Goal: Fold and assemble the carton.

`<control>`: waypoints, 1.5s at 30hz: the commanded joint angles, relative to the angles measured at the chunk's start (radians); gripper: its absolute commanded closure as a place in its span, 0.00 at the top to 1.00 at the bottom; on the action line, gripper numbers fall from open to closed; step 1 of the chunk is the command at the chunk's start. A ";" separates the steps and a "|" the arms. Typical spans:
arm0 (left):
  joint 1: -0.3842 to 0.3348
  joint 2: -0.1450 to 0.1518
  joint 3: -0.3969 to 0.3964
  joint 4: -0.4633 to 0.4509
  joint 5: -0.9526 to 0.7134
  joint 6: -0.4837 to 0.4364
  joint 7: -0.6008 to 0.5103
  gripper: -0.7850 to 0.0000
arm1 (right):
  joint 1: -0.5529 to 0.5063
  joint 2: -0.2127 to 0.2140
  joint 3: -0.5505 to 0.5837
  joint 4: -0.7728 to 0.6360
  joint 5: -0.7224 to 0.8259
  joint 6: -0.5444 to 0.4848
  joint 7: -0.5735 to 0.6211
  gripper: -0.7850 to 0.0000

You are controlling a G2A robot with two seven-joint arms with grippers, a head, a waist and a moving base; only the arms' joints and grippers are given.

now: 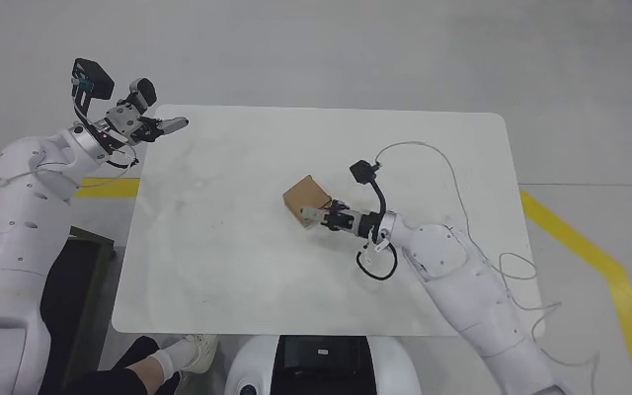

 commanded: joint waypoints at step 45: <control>0.000 0.000 0.000 0.000 0.000 0.000 0.000 1.00 | 0.032 -0.025 -0.180 -0.020 -0.972 -0.053 -0.284 1.00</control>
